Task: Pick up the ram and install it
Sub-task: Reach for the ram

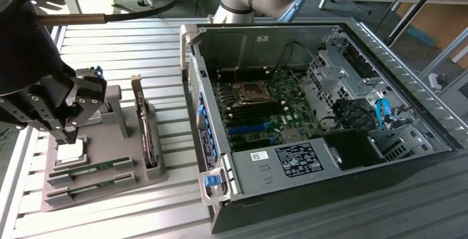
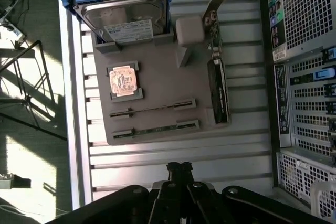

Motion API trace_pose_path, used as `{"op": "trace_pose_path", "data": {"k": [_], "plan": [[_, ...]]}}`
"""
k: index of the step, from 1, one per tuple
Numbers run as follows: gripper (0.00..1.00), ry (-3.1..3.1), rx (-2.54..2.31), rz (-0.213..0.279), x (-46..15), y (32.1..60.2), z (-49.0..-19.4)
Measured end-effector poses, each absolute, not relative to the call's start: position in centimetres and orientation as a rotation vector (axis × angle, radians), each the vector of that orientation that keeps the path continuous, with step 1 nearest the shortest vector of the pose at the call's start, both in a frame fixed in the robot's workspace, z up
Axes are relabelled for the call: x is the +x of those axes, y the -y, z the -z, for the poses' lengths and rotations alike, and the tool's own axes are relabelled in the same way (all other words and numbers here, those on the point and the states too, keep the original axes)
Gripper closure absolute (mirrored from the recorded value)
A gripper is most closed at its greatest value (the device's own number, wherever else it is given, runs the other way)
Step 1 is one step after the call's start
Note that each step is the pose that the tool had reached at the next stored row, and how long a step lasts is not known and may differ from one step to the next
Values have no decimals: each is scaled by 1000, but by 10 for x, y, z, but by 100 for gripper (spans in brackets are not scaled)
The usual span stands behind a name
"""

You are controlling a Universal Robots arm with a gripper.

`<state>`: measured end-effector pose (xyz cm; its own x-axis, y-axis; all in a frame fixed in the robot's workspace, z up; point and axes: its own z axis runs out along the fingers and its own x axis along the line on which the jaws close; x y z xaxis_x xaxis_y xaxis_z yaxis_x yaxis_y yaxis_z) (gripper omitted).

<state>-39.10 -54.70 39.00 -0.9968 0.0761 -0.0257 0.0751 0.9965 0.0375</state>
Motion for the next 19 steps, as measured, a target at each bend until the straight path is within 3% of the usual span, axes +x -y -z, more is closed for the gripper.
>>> {"op": "trace_pose_path", "data": {"k": [19], "plan": [[90, -3113, 92, -57, -391, 551, -390]]}}
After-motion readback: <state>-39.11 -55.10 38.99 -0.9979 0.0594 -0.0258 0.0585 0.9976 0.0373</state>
